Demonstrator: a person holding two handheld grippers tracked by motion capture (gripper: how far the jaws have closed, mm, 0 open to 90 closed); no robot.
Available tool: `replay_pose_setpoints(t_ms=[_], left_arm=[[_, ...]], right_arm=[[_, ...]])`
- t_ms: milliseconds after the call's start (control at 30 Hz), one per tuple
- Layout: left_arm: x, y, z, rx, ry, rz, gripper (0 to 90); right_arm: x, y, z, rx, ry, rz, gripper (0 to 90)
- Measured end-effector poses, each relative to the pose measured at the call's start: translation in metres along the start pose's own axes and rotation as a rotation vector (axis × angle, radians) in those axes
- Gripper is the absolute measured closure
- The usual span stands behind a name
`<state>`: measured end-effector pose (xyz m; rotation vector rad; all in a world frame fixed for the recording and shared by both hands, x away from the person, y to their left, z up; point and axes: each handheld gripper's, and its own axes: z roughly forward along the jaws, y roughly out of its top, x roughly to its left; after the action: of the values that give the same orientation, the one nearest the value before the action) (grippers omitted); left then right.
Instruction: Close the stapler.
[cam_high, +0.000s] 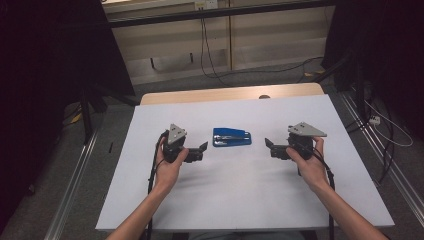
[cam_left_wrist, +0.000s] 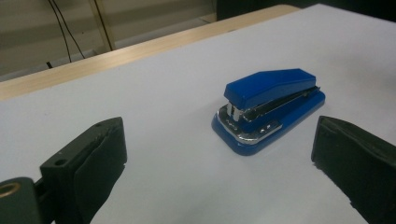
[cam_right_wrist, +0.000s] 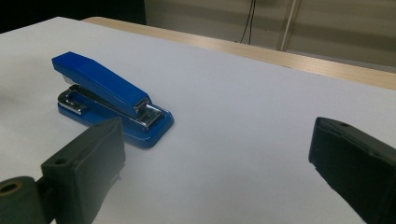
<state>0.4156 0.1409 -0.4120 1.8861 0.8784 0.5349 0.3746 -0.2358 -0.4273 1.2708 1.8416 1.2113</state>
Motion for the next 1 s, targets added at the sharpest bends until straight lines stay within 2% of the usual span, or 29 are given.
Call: replay_pose_setpoints(t_ms=[100,267,433,533,767,1000], left_arm=[[0.001,-0.005,-0.006,-0.006,-0.007,-0.010,3.4],[0.004,-0.011,-0.015,-0.011,0.011,-0.029,3.4],[0.000,-0.018,-0.029,-0.018,0.044,-0.006,3.4],[0.000,-0.021,-0.038,-0.038,0.043,-0.024,3.4],[0.005,-0.024,-0.060,-0.058,0.064,-0.035,3.4],[0.004,-0.034,-0.076,-0.051,0.069,-0.021,3.4]], right_arm=[[0.000,-0.002,-0.005,0.001,-0.012,-0.019,3.7],[-0.003,-0.003,-0.012,-0.022,-0.025,-0.003,3.7],[-0.003,-0.014,-0.017,-0.015,-0.026,0.021,3.0],[-0.001,-0.017,-0.020,-0.001,-0.036,-0.003,2.9],[0.001,-0.015,-0.028,-0.021,-0.052,0.002,3.0],[0.006,-0.015,-0.040,-0.046,-0.041,-0.024,2.6]])
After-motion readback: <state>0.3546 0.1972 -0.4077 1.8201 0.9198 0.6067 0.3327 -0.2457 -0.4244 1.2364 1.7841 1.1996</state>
